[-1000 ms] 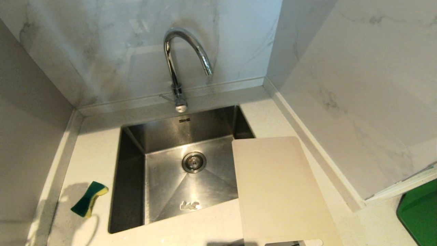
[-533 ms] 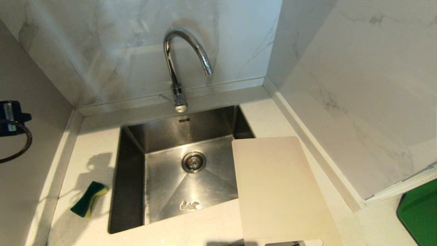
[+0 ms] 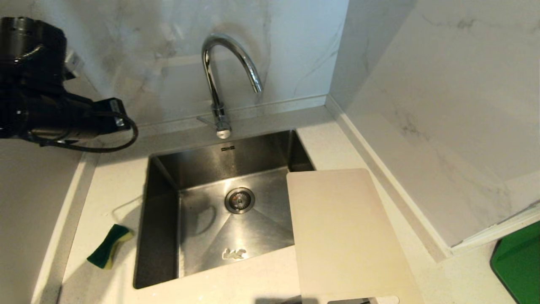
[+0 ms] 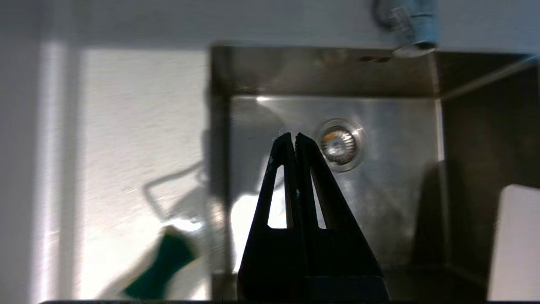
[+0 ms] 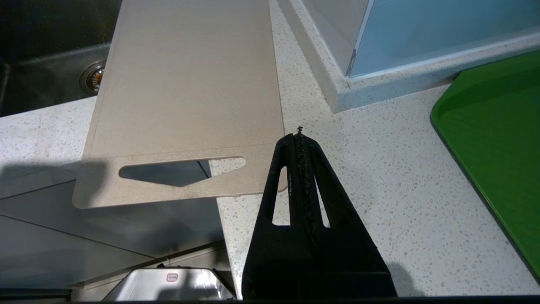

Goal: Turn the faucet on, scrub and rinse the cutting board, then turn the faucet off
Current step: Turn on the tap

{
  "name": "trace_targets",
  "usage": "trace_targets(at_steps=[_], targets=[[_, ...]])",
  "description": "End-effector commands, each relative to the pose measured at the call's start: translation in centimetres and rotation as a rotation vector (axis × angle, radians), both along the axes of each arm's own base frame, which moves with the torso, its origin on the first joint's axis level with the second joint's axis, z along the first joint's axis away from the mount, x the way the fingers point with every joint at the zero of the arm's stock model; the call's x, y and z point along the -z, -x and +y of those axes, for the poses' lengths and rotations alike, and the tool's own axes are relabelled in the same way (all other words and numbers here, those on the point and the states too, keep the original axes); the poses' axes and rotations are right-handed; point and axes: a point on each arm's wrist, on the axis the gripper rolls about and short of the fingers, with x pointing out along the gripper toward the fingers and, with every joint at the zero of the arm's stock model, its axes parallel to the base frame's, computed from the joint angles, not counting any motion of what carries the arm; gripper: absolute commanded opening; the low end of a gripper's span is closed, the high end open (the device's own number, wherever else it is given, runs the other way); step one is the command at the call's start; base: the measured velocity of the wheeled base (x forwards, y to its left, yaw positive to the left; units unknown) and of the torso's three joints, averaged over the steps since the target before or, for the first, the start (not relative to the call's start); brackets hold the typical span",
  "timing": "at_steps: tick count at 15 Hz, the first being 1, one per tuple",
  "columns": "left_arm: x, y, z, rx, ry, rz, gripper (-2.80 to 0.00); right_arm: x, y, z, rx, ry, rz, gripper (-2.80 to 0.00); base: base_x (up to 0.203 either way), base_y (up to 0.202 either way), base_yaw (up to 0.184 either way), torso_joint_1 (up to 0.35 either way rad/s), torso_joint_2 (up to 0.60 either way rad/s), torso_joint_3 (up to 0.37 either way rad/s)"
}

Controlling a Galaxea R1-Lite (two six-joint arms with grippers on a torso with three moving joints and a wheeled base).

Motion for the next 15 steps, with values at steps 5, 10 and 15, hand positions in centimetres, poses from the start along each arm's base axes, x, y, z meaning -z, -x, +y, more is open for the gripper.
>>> trace_targets(at_steps=[5,10,15], targets=[[2.9,-8.8,-6.0,0.032,0.078,0.005,-2.8,0.0,0.0,0.0,0.0,0.0,0.001,-2.8,0.0,0.0,0.0,0.0,0.0,0.0],[4.0,-10.7,-8.4,0.04,0.128,-0.037,0.0,0.0,0.0,0.0,0.0,0.0,0.001,-2.8,0.0,0.0,0.0,0.0,0.0,0.0],[5.0,-12.7,-10.3,-0.018,0.173,-0.201,0.0,0.0,0.0,0.0,0.0,0.0,0.0,-2.8,0.0,0.0,0.0,0.0,0.0,0.0]])
